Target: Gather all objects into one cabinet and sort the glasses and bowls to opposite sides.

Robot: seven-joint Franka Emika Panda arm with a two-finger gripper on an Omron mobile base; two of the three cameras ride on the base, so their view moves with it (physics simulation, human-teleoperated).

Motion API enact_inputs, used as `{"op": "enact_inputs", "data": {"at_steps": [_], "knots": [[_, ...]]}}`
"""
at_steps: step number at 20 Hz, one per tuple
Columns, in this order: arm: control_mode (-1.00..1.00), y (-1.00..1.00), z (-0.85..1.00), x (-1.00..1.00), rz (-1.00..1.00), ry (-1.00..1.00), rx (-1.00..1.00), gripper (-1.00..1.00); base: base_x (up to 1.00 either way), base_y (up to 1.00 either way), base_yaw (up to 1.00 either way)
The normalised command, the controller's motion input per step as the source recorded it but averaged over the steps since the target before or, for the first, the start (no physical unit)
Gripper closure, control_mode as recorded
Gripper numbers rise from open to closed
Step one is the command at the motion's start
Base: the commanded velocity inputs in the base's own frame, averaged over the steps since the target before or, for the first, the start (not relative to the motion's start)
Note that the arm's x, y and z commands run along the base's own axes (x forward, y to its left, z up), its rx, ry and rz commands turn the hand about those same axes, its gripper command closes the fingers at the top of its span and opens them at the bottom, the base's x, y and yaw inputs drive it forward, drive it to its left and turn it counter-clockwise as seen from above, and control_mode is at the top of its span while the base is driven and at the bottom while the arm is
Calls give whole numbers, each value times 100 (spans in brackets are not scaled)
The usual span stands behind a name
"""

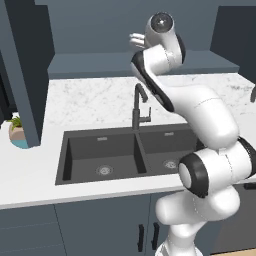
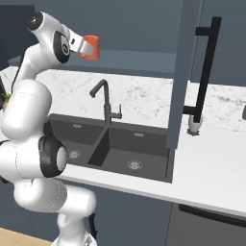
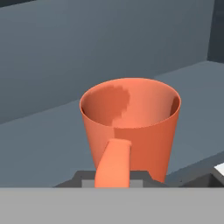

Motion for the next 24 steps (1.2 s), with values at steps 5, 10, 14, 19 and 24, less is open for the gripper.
{"op": "enact_inputs", "data": {"at_steps": [5,10,14,19,24], "knots": [[-100,16,30,-99,27,0,-7,100,0,0,0],[-100,8,6,-100,24,0,-10,100,0,0,0],[-100,3,1,-100,21,0,-12,100,0,0,0],[-100,3,4,-100,17,-2,-14,100,0,0,0],[100,0,1,-40,4,-3,-5,100,-60,0,4]]}}
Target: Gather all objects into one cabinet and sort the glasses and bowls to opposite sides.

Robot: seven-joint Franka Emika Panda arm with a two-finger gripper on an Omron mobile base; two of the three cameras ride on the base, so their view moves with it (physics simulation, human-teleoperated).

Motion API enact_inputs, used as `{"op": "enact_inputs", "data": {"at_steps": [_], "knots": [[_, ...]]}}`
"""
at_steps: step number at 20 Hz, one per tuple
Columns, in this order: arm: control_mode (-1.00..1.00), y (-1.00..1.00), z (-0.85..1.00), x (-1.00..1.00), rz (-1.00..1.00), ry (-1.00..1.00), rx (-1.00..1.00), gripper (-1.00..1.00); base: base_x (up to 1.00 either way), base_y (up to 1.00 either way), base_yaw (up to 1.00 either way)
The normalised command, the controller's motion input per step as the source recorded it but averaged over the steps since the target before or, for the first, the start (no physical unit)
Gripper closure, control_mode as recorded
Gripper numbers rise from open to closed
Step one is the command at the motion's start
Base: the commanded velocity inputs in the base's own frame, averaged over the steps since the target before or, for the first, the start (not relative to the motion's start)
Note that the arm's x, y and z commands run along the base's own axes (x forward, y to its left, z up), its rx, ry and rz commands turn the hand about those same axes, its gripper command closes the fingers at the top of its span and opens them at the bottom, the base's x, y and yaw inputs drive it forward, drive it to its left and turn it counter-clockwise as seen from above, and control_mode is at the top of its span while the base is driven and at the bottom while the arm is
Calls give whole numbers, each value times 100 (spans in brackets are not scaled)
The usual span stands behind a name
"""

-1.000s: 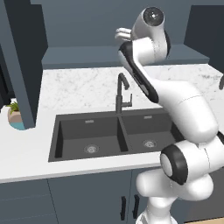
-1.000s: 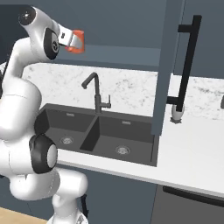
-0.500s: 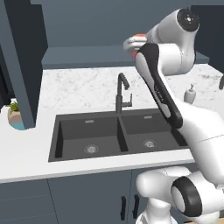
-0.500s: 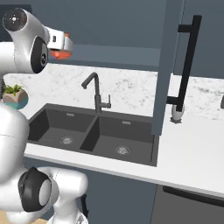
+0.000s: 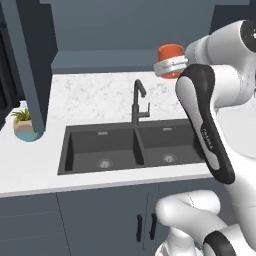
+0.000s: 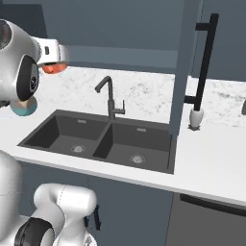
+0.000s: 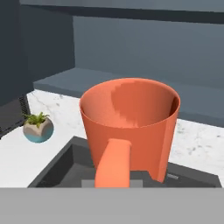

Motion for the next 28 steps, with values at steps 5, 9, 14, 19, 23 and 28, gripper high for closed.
{"op": "enact_inputs", "data": {"at_steps": [5,9,14,19,23,28], "knots": [[100,0,0,0,0,0,0,100,-100,0,4],[100,0,0,0,0,0,0,100,-100,0,0],[100,0,0,0,0,0,0,100,-100,0,-4],[100,0,0,0,0,0,0,100,-100,3,-12],[100,0,0,0,0,0,0,100,-81,25,-10],[100,0,0,0,0,0,0,100,-75,62,-6]]}}
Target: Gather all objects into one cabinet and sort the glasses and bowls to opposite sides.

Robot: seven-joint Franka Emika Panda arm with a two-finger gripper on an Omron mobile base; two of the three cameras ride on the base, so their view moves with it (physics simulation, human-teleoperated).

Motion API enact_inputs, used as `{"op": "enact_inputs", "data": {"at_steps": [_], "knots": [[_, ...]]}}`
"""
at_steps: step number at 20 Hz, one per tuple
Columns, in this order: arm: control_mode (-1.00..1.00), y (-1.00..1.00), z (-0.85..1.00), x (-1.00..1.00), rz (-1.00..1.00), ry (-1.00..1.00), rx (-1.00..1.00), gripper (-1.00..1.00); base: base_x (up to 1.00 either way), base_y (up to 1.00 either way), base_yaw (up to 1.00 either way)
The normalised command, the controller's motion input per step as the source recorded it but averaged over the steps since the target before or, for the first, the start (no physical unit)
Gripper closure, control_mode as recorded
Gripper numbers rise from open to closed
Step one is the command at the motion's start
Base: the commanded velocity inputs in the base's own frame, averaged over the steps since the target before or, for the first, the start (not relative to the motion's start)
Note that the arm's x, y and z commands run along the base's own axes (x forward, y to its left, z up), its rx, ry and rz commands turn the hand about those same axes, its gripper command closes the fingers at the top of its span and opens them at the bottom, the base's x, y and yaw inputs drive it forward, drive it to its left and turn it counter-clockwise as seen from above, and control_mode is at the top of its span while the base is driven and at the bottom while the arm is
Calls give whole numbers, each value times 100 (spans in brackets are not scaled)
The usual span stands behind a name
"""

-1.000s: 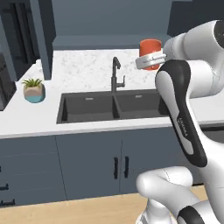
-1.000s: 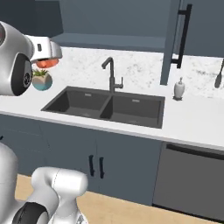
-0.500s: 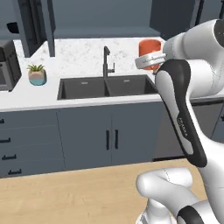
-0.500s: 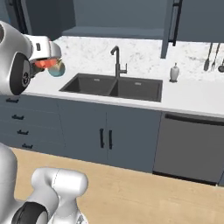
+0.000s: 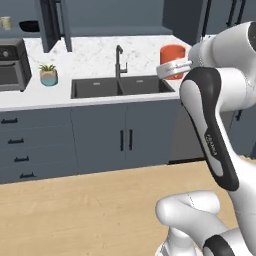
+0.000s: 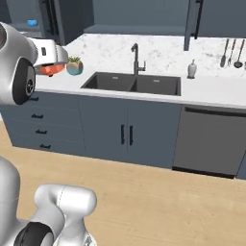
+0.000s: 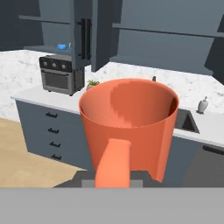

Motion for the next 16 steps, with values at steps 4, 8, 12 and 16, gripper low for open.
{"op": "enact_inputs", "data": {"at_steps": [4,8,12,16], "knots": [[100,0,0,0,0,0,0,100,-53,83,-14],[100,0,0,0,0,0,0,100,-44,93,-16],[100,0,0,0,0,0,0,100,-8,89,-8],[100,0,0,0,0,0,0,100,10,96,0]]}}
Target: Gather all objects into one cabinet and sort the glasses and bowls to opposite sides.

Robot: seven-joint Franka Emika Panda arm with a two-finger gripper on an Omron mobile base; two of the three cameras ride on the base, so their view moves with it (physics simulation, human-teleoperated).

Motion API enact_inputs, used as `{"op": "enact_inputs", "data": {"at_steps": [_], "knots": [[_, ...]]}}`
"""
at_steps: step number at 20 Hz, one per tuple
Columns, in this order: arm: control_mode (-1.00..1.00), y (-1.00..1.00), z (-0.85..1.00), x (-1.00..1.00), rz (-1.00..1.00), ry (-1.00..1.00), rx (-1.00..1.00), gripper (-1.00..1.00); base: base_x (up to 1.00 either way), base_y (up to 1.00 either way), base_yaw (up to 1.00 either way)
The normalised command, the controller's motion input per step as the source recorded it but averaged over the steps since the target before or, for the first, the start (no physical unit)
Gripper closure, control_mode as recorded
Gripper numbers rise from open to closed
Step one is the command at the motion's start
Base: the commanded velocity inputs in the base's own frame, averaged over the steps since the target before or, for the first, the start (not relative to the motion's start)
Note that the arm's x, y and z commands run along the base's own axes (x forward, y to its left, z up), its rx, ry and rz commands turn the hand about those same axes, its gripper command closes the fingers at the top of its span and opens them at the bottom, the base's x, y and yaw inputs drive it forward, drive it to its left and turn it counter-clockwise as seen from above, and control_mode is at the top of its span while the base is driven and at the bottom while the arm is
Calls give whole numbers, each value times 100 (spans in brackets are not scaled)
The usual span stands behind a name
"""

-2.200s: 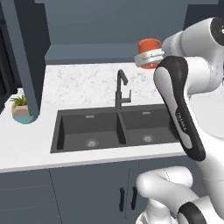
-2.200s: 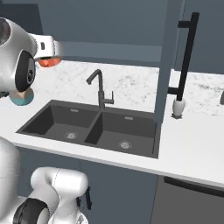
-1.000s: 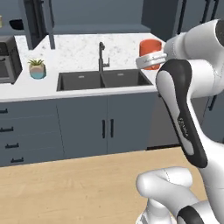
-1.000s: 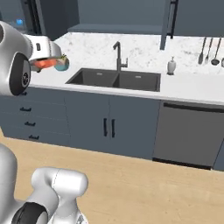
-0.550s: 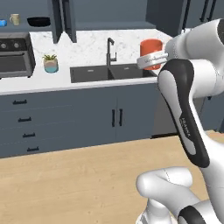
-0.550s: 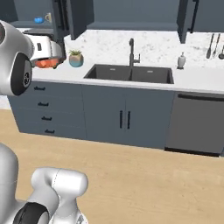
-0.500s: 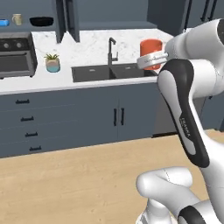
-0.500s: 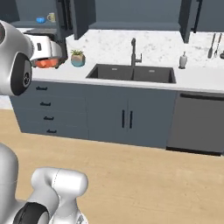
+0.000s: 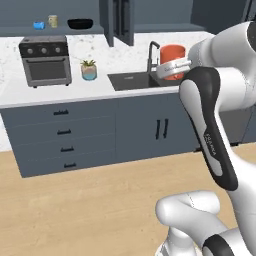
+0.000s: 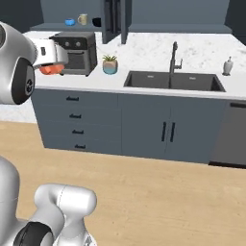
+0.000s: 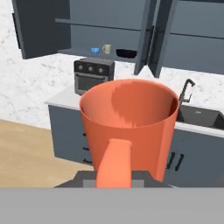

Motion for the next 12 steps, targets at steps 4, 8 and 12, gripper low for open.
{"op": "enact_inputs", "data": {"at_steps": [4,8,12], "knots": [[100,0,0,0,0,0,0,100,25,78,0],[100,0,0,0,0,0,0,100,46,36,0],[100,0,0,0,0,0,0,100,64,0,0]]}}
